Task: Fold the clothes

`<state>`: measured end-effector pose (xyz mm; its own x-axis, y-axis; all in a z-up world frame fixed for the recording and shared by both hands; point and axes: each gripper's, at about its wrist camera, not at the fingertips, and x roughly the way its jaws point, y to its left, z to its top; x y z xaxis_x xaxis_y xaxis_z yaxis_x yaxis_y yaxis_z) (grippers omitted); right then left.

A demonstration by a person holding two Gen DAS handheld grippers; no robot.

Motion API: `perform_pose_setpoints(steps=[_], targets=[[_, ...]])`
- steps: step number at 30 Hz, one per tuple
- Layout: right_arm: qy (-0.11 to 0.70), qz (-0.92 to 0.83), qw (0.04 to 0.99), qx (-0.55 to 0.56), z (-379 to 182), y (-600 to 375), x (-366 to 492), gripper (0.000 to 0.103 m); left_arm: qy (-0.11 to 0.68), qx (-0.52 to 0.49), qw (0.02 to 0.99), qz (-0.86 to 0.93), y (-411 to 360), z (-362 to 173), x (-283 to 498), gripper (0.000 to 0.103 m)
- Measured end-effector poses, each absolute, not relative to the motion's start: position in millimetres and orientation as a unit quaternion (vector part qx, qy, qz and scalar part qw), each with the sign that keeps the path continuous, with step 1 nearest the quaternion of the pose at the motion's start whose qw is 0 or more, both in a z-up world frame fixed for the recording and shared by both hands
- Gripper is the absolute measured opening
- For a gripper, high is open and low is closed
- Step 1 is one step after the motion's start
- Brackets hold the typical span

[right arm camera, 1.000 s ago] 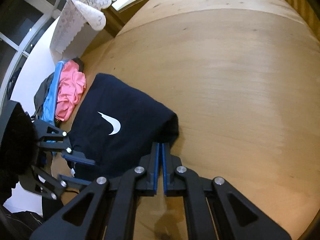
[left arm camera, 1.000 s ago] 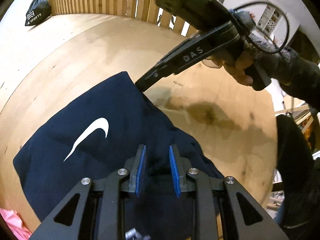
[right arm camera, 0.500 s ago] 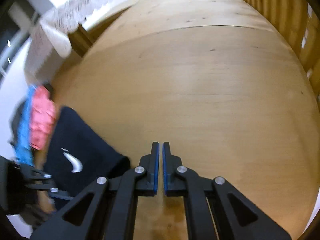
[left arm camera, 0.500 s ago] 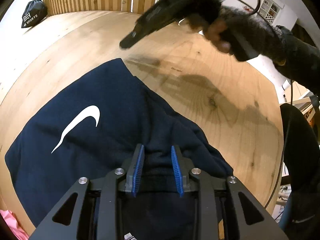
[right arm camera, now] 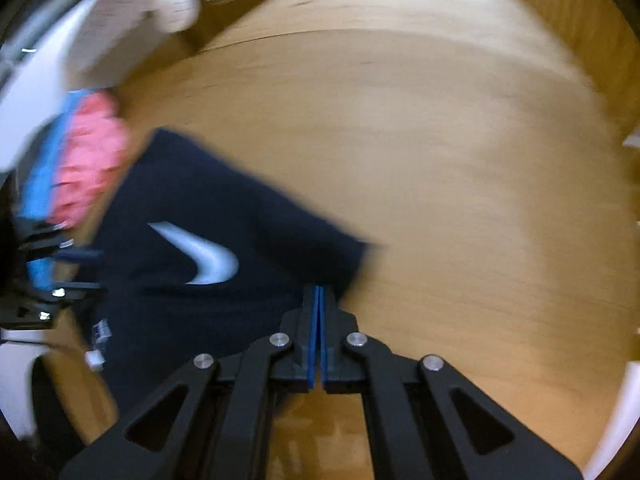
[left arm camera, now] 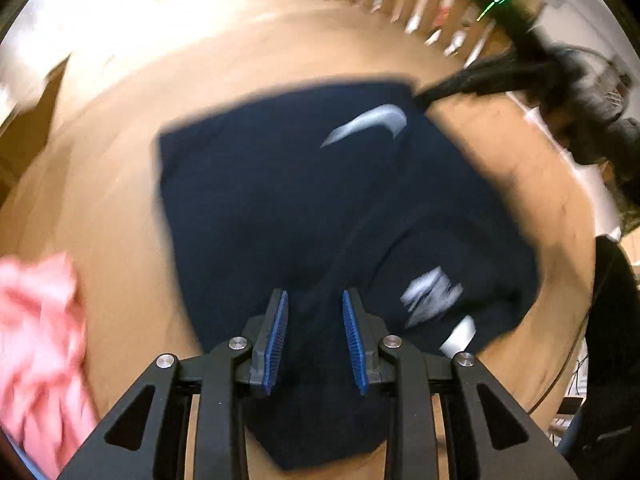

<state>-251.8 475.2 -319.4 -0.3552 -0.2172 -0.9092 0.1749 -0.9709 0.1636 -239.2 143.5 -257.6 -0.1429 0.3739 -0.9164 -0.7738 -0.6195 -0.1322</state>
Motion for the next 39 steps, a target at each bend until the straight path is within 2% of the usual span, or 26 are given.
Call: perform_pose_setpoints(steps=[3,6,9,12,15,18,22,26,29,33,36,39], targets=[[-0.047,-0.820,0.169,0.545,-302,447,-218,0.007,0.150,-0.500,0.392,0.757,119,-242,-233,0.025],[-0.057,-0.797,0.219,0.560,-312,389,-184,0.007,0.137,-0.495,0.402,0.758,113,-243,-228,0.027],[-0.044,-0.769,0.231,0.595,-332,332,-164,0.007,0.175,-0.496,0.406,0.747,111,-257,-222,0.027],[-0.032,-0.767,0.223,0.601,-340,338,-152,0.007,0.193,-0.482,0.413,0.748,110,-262,-209,0.030],[0.012,-0.763,0.199,0.615,-335,344,-148,0.004,0.189,-0.486,0.422,0.741,109,-260,-200,0.031],[0.012,-0.771,0.175,0.613,-317,350,-147,0.004,0.197,-0.490,0.426,0.734,111,-246,-193,0.031],[-0.019,-0.783,0.204,0.587,-294,362,-127,0.007,0.153,-0.476,0.453,0.738,117,-223,-180,0.029],[-0.031,-0.771,0.236,0.591,-294,374,-115,0.007,0.218,-0.447,0.515,0.698,151,-224,-139,0.029],[-0.032,-0.762,0.259,0.593,-306,333,-123,0.007,0.248,-0.444,0.526,0.681,170,-234,-130,0.034],[-0.026,-0.744,0.257,0.617,-324,338,-116,0.007,0.239,-0.470,0.520,0.672,180,-248,-146,0.032],[-0.042,-0.701,0.275,0.657,-347,330,-117,0.007,0.233,-0.496,0.544,0.635,180,-248,-149,0.036],[-0.030,-0.713,0.288,0.638,-329,337,-107,0.007,0.231,-0.503,0.556,0.620,177,-236,-149,0.035]])
